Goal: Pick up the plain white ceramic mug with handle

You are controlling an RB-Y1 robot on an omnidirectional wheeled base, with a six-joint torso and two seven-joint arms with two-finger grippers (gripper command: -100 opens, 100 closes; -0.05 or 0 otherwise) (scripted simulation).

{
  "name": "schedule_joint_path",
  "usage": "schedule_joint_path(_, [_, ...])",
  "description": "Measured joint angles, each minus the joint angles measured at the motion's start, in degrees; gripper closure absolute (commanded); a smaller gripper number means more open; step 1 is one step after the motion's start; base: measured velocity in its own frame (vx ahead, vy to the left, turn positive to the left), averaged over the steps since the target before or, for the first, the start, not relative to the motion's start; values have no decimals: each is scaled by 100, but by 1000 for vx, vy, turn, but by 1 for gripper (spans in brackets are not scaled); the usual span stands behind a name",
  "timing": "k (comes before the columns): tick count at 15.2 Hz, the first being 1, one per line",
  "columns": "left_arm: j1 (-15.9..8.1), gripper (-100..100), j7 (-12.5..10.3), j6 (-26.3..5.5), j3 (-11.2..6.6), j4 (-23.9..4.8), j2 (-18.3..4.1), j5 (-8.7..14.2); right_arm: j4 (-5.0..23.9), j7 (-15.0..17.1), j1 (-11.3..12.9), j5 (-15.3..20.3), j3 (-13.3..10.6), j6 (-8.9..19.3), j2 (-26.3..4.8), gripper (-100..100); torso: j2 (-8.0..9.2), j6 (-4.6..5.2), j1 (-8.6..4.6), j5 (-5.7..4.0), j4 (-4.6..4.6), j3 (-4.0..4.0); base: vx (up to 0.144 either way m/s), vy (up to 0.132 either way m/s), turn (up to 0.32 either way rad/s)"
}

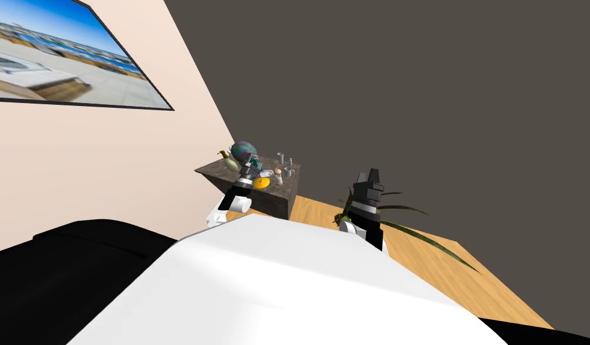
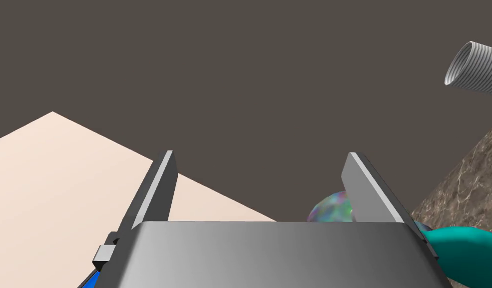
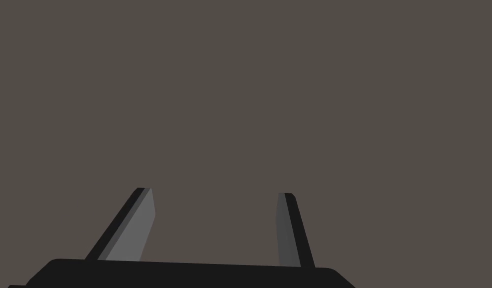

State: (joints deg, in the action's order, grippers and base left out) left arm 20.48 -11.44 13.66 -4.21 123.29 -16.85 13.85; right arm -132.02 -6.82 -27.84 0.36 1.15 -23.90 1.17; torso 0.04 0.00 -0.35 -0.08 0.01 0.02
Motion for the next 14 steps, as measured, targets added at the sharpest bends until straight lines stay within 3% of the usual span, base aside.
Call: schedule_joint_path(14, [-650, -100, -607, -1603, -199, -339, -899, 692, 0, 0, 0, 0, 0, 0, 0, 0, -7, 2, -2, 0, -1, -4, 3, -88, -28])
